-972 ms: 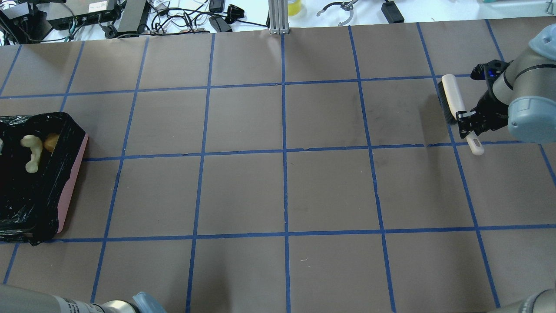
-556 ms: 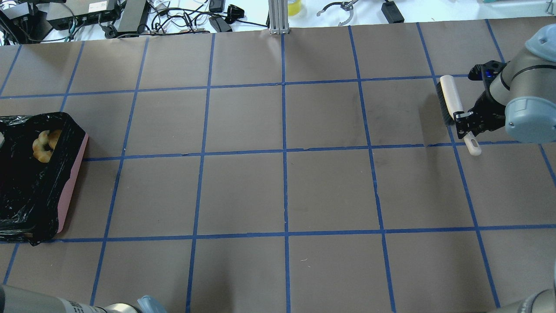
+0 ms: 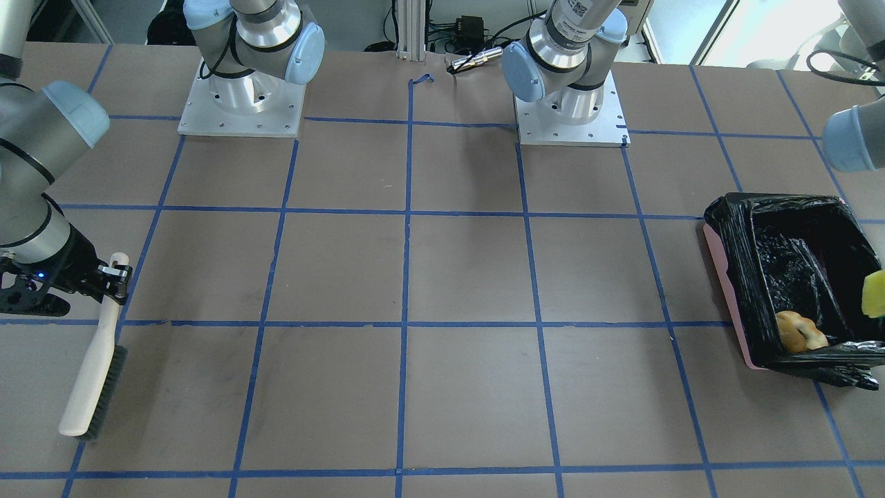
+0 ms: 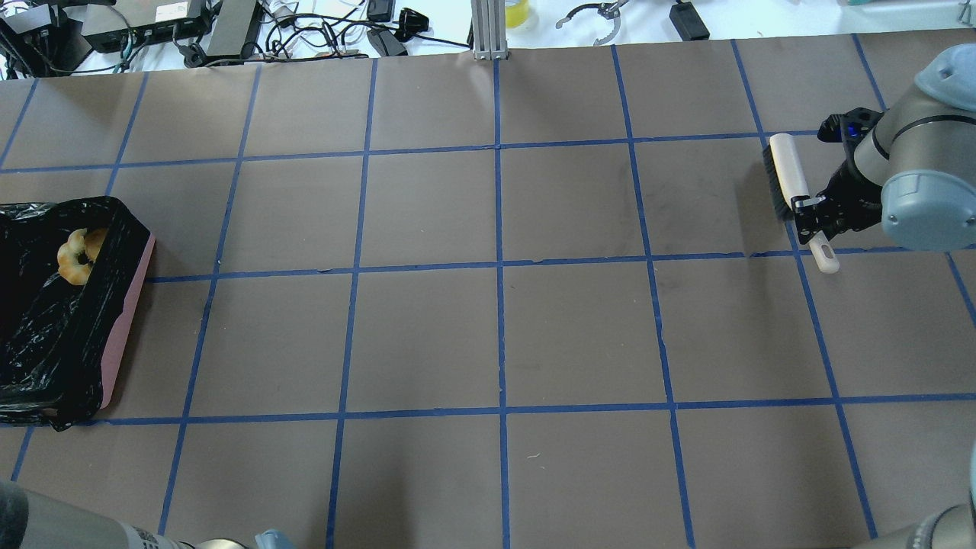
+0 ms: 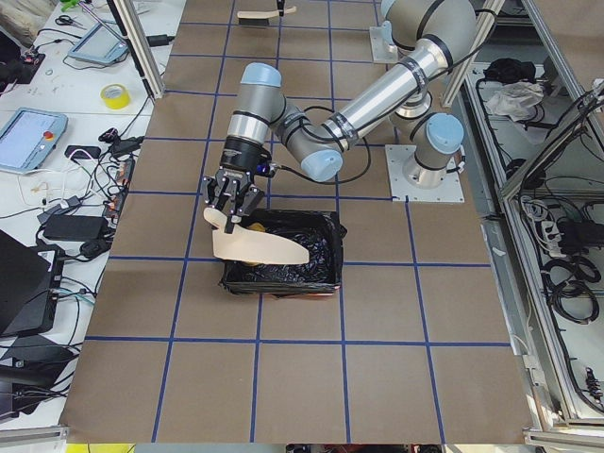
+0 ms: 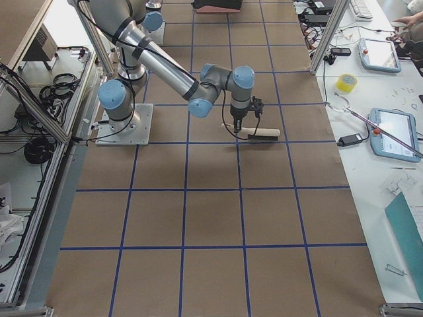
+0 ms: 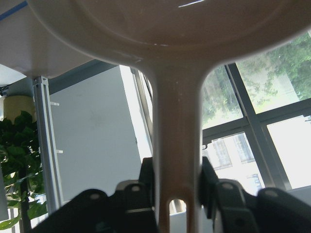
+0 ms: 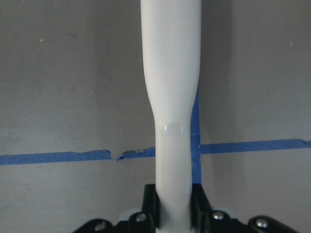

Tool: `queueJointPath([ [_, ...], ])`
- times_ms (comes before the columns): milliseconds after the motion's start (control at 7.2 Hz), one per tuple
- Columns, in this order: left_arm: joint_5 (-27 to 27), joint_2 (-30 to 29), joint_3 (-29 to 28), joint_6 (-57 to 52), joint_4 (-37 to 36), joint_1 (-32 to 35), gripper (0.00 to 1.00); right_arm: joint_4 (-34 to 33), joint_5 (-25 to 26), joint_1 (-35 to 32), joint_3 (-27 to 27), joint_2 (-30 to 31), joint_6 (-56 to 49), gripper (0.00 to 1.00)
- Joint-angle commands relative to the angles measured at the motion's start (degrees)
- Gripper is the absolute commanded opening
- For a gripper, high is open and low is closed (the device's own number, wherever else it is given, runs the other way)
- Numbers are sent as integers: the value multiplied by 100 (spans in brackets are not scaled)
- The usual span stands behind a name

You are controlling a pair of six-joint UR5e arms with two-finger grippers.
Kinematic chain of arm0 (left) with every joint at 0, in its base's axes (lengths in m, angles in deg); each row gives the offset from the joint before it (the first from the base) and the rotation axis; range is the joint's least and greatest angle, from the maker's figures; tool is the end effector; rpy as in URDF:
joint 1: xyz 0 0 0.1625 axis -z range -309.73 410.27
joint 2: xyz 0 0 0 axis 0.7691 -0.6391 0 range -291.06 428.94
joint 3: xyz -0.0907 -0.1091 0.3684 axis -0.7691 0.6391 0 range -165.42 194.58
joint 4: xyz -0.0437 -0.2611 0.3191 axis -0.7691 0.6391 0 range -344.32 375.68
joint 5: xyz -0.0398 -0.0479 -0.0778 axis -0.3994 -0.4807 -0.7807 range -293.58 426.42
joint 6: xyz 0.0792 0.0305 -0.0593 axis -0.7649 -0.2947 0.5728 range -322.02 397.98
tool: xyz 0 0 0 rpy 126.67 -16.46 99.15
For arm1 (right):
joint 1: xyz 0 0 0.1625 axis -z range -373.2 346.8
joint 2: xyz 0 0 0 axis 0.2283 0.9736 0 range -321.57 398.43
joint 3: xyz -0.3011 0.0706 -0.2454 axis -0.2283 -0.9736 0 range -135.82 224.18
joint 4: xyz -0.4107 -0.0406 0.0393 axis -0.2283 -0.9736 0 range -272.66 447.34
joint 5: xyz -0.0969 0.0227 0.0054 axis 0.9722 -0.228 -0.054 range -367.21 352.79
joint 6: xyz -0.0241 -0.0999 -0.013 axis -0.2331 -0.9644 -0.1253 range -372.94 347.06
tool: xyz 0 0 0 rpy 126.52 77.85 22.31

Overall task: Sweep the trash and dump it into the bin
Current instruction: 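Tilt the dustpan with the left gripper to dump contents into the bag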

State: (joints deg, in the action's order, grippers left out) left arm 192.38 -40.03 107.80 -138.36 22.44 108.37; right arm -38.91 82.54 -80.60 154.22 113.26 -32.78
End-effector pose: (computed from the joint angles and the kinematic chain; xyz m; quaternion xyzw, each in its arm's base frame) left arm 0.2627 -0.5590 0.4342 0.7323 0.3994 0.3757 0.4037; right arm -0.0785 -0.5366 0.2154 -0.0240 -0.9997 0.0093 0.0012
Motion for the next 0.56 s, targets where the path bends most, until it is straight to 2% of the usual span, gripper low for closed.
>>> queueJointPath([
  [0,463,-63,676,-278,-1401,482,0,4,-45,-106,0,-22,51,0],
  [139,456,-11,619,-304,-1423,518,0,-4,-45,-106,0,-48,33,0],
  [278,378,24,462,-296,-1406,614,0,-4,-62,-106,35,-74,16,6],
  [417,38,42,103,-148,-1023,911,0,-74,-62,-106,96,-66,24,16],
])
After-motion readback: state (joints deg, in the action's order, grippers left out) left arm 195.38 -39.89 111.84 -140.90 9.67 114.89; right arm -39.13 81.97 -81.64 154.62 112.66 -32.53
